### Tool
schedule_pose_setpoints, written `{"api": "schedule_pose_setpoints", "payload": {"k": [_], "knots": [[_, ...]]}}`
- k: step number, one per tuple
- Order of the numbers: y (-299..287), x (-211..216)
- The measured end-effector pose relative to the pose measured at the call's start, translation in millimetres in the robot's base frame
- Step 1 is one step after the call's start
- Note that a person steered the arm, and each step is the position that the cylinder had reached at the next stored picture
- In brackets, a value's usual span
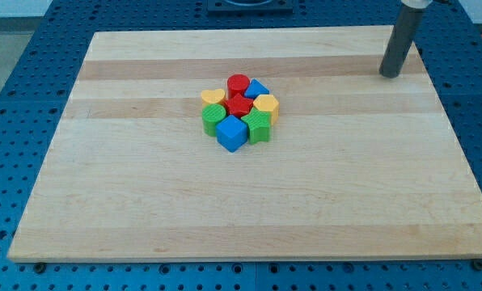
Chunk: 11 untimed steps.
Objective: Place the arm at the left of the yellow heart
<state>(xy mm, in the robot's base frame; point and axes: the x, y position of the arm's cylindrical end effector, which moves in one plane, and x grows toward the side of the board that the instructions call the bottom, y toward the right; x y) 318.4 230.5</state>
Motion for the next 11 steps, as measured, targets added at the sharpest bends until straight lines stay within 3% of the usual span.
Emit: {"api": "schedule_pose_setpoints", "payload": {"k": [2, 3, 4, 6, 7, 9, 10, 11], "knots": [[0.0, 12.3], [-0.8, 57.8], [-33.6, 130.5], [-149.0, 235.6], [-218.6, 235.2], [-380.3, 164.6], [-404.1, 96.0], [-358.5, 68.7]]}}
